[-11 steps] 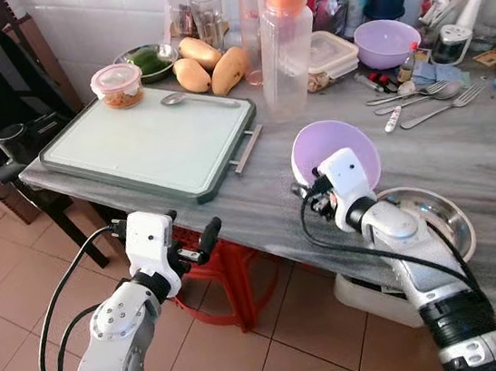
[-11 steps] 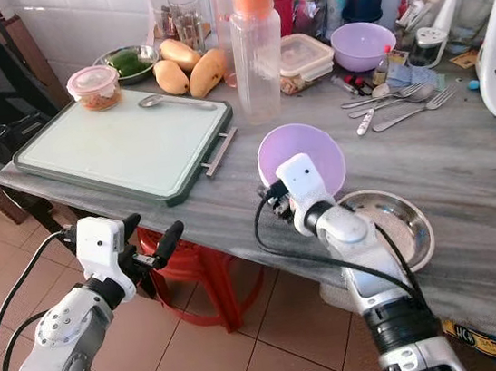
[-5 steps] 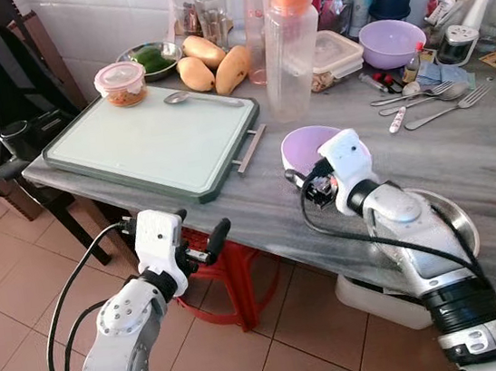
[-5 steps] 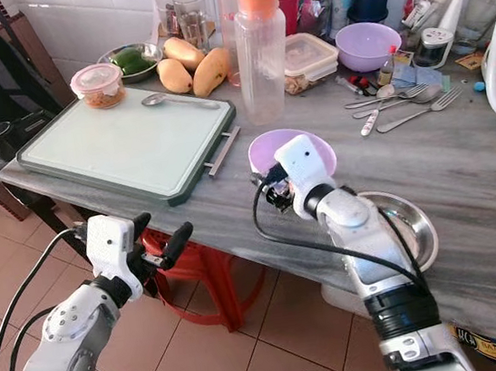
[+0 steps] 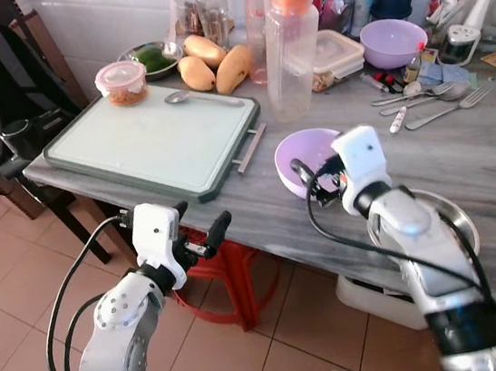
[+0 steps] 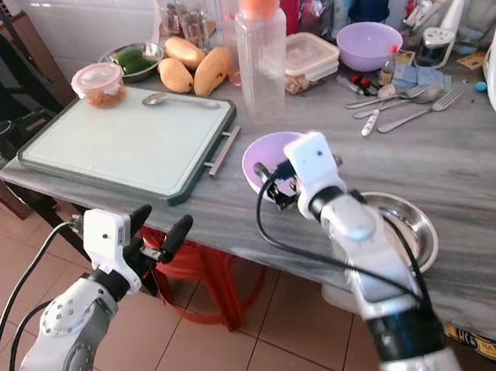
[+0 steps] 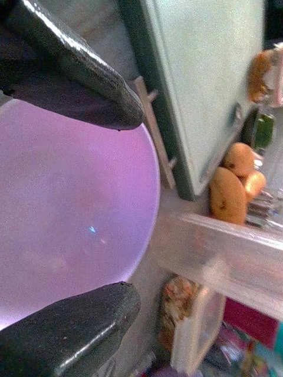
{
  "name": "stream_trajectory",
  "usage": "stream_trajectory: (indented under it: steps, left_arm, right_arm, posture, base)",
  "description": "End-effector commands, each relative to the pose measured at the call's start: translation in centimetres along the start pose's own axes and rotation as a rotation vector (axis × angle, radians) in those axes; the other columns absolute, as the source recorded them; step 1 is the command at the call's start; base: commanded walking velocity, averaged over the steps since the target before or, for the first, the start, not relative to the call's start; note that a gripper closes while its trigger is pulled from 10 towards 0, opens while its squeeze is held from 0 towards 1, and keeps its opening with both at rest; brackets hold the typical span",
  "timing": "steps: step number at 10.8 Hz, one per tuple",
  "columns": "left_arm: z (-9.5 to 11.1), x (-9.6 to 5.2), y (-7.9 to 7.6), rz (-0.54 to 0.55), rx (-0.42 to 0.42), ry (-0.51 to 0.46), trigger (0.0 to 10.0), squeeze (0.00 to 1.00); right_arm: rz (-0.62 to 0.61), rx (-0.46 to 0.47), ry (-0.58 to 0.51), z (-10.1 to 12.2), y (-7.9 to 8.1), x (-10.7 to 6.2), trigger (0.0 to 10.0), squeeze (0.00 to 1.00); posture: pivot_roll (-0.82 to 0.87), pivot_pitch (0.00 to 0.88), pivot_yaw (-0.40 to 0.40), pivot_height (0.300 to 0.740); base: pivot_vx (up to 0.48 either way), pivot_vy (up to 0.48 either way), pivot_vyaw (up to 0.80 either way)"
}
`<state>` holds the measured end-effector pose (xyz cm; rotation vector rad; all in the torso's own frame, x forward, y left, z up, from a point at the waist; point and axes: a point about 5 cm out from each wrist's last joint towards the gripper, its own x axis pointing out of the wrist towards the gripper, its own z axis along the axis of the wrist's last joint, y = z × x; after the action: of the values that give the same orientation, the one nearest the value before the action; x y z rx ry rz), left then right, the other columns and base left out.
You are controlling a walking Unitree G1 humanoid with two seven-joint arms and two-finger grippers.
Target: Setting the table
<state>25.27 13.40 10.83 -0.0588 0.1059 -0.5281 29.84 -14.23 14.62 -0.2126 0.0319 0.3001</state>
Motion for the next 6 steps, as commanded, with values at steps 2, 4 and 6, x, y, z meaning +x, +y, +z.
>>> stream_trajectory:
  steps: [2, 4, 6]
  left_arm:
    - [0.8, 0.6, 0.3, 0.035, 0.012, -0.028, 10.0, 0.0]
    - [0.8, 0.6, 0.0, 0.017, 0.007, -0.035, 10.0, 0.0]
    - [0.6, 0.5, -0.4, -0.002, -0.009, -0.032, 10.0, 0.0]
  right_arm:
    - [-0.189, -0.035, -0.107, 2.0, -1.4, -1.0, 10.0, 0.0]
    - [-0.358, -0.005, -0.152, 2.0, -2.8, -2.8, 10.0, 0.0]
    - [-0.426, -0.014, -0.134, 1.4, -3.6, -3.8, 10.0, 0.0]
  posture:
    - [-0.05, 0.0, 0.041, 0.74]
    - [-0.06, 0.0, 0.036, 0.74]
    - [-0.07, 0.0, 0.033, 0.74]
  base:
    - [0.0, 0.0, 0.0]
    - [0.0, 0.0, -0.78]
    - [0.0, 0.0, -0.78]
